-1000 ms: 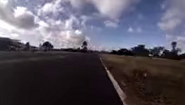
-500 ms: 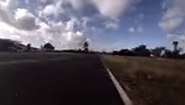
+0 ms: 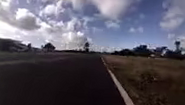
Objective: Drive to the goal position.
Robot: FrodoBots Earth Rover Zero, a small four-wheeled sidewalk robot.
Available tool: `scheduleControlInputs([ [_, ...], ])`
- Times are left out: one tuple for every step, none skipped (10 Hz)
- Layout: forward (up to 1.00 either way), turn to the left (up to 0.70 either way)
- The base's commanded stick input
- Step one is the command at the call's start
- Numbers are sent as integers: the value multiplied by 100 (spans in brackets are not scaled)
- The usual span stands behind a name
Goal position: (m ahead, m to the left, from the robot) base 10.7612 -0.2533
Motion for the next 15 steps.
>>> scheduleControlInputs([
  [50, 0],
  [50, 0],
  [50, 0],
  [50, 0],
  [50, 0],
  [50, 0],
  [50, 0],
  [50, 0],
  [50, 0],
  [50, 0],
  [50, 0],
  [50, 0],
  [50, 0],
  [50, 0],
  [50, 0],
])
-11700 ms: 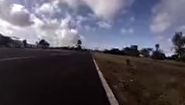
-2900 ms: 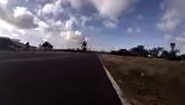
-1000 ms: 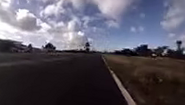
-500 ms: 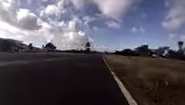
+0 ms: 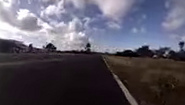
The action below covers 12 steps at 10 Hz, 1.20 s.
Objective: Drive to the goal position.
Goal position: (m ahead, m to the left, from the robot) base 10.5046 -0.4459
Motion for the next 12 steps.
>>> scheduleControlInputs([
  [50, 0],
  [50, 0],
  [50, 0],
  [50, 0],
  [50, 0],
  [50, 0],
  [50, 0],
  [50, 0],
  [50, 0],
  [50, 0],
  [50, 0],
  [50, 0],
])
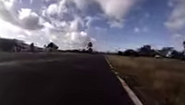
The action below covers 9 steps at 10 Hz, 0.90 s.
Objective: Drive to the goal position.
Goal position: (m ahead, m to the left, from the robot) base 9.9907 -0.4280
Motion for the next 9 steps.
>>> scheduleControlInputs([
  [50, 0],
  [50, -10],
  [50, -22],
  [50, -35],
  [50, -47],
  [50, -50],
  [50, -50],
  [50, -30],
  [50, -5],
])
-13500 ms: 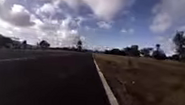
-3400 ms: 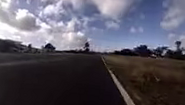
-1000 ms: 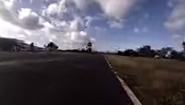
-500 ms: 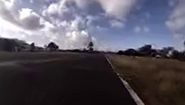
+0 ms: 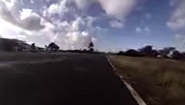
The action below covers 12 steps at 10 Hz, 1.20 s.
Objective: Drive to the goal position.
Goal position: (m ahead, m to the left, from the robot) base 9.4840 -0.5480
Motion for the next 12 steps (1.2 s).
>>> scheduleControlInputs([
  [50, 0],
  [50, 0],
  [50, 0],
  [50, 0],
  [50, 0],
  [50, 0],
  [50, 0],
  [50, 0],
  [50, 0],
  [50, 0],
  [50, -50],
  [50, -50],
])
